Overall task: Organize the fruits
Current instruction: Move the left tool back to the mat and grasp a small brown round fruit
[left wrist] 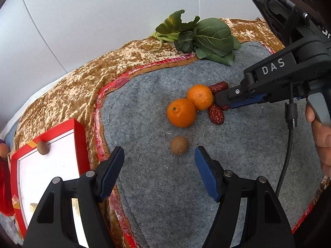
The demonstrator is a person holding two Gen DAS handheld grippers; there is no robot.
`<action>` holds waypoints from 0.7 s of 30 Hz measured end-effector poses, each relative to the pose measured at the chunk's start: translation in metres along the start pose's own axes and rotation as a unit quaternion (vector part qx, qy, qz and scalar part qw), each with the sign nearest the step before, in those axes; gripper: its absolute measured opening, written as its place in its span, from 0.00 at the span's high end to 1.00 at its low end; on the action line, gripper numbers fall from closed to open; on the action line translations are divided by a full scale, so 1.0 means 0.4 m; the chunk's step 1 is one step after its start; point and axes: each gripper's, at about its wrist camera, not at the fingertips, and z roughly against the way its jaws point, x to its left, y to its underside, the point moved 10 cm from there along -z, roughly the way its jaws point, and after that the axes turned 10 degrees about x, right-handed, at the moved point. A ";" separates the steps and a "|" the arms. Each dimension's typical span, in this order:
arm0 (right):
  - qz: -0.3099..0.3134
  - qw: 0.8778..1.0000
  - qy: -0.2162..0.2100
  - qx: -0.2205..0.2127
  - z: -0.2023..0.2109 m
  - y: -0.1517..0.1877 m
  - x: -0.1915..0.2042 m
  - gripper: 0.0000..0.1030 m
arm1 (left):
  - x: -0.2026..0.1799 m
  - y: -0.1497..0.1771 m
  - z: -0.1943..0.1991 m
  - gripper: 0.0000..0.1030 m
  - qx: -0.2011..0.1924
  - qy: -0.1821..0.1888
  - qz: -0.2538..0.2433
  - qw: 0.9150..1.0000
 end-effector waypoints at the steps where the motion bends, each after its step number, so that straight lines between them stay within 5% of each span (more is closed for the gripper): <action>1: -0.002 1.000 0.002 0.001 -0.007 -0.004 0.000 0.76 | -0.003 -0.002 -0.003 0.32 0.002 0.002 -0.001 1.000; 11: -0.010 1.000 0.009 -0.007 -0.031 -0.031 -0.011 0.79 | -0.025 -0.017 -0.057 0.33 0.020 0.024 -0.002 1.000; 21: -0.017 1.000 -0.013 0.002 -0.002 -0.013 -0.015 0.80 | -0.058 -0.014 -0.083 0.70 0.030 0.061 -0.010 0.998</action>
